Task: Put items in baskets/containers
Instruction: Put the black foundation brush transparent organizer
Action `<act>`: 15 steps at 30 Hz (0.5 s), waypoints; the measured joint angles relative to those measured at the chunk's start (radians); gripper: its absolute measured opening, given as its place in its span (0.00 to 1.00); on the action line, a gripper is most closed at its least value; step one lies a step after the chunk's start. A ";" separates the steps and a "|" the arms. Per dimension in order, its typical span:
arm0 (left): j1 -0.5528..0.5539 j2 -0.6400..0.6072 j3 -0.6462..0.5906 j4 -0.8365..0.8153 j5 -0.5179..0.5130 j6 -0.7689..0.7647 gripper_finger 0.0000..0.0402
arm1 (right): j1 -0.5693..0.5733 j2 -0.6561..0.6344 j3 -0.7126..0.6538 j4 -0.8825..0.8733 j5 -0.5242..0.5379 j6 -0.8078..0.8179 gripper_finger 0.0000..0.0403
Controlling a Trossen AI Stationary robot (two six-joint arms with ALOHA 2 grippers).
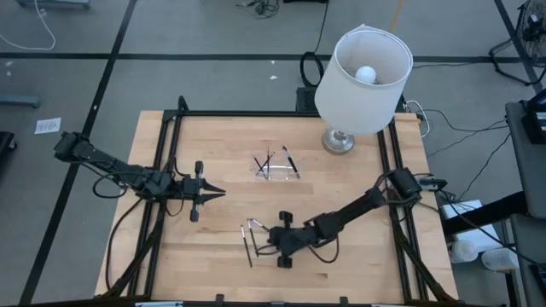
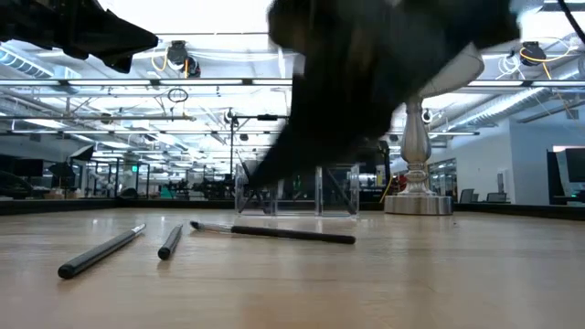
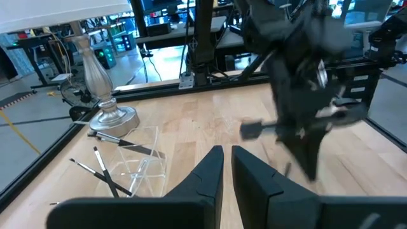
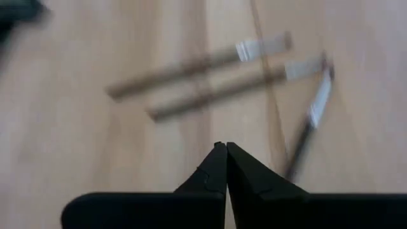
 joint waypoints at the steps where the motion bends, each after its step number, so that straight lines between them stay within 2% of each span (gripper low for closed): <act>1: 0.000 0.000 0.000 0.000 0.000 0.000 0.10 | 0.009 -0.018 0.001 0.006 0.013 -0.012 0.00; 4: 0.000 0.000 0.000 0.004 0.000 0.000 0.10 | 0.026 -0.051 0.004 0.042 0.037 -0.052 0.00; 8: 0.000 0.000 0.000 0.007 0.000 -0.001 0.10 | 0.041 -0.081 0.014 0.006 0.166 -0.077 0.00; 12: 0.000 0.000 0.000 0.010 -0.002 -0.001 0.10 | 0.003 -0.094 0.119 -0.184 0.171 -0.018 0.00; 15: 0.000 0.000 0.000 0.010 -0.003 0.000 0.10 | -0.032 -0.049 0.292 -0.420 0.130 0.047 0.00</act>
